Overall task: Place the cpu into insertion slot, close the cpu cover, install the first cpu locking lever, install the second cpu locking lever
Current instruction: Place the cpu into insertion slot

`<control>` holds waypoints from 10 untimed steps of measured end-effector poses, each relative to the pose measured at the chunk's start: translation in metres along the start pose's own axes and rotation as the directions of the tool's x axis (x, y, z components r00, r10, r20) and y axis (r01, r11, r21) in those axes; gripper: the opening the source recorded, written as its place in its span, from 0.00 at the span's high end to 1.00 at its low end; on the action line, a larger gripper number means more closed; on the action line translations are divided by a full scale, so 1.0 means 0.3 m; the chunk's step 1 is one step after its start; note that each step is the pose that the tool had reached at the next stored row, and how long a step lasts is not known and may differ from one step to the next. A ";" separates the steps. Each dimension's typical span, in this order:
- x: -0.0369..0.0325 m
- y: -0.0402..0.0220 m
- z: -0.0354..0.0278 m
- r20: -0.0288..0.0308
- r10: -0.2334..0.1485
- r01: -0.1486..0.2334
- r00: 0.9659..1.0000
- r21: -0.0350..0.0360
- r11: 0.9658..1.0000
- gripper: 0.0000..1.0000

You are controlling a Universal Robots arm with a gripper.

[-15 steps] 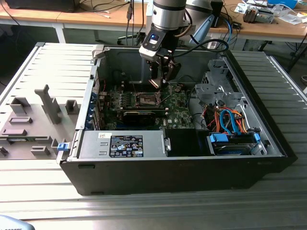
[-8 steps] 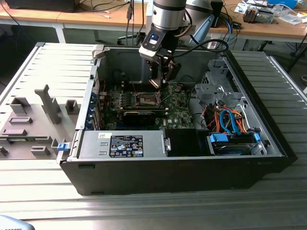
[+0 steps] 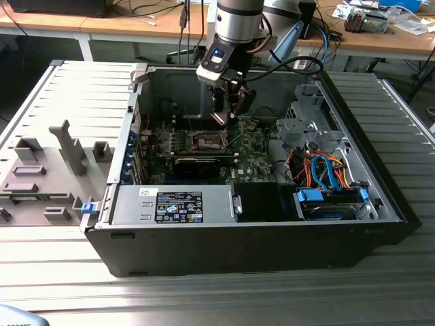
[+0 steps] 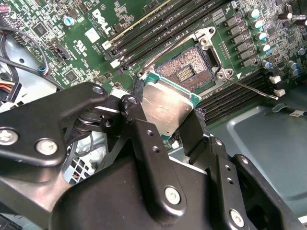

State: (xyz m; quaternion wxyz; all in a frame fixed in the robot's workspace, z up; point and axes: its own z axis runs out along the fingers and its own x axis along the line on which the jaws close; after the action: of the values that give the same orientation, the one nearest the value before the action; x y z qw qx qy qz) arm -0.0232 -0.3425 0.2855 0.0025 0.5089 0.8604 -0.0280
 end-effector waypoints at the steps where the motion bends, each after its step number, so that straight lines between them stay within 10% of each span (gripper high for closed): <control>1: 0.000 0.000 0.000 0.000 0.001 -0.001 1.000 0.000 1.000 0.45; 10: 0.000 0.000 0.001 0.000 0.004 -0.004 1.000 0.000 1.000 0.45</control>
State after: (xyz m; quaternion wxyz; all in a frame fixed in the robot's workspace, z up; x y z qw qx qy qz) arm -0.0232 -0.3425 0.2852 0.0025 0.5104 0.8595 -0.0280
